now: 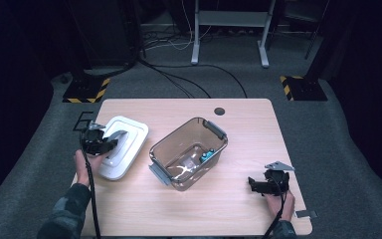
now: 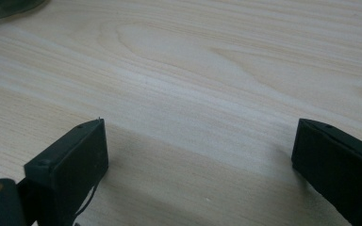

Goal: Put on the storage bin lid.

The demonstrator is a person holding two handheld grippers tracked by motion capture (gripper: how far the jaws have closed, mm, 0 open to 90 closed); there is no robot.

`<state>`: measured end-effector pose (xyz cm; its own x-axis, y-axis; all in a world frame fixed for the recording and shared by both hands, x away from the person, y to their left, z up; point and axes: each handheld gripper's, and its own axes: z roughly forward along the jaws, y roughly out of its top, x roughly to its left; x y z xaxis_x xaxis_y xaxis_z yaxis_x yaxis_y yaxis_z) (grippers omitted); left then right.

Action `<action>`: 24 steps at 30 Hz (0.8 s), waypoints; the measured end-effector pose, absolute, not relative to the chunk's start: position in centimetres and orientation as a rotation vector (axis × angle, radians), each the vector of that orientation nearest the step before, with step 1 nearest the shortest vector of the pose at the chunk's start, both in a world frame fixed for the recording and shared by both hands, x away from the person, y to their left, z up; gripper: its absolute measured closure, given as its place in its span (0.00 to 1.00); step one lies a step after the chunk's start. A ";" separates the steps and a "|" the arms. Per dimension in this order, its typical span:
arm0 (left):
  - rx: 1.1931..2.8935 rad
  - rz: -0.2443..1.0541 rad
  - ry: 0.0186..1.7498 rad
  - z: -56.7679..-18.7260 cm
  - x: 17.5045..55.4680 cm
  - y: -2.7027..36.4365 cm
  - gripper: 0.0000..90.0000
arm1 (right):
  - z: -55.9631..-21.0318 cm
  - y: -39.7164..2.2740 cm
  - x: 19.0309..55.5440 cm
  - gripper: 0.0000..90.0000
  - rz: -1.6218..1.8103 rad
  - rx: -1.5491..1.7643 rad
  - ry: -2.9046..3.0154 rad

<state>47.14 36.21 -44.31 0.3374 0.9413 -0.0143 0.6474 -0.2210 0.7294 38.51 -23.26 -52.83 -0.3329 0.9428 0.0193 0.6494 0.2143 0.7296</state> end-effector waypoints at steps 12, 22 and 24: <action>1.965 0.624 1.294 -40.5 46.2 35.6 0.75 | -52.8 -23.1 38.5 0.04 0.897 1.468 2.065; 1.981 0.631 1.231 -38.6 45.9 34.5 0.75 | -52.8 -23.1 38.5 0.04 0.896 1.468 2.064; 1.986 0.630 1.219 -38.2 45.9 34.3 0.75 | -52.8 -23.1 38.5 0.04 0.897 1.466 2.066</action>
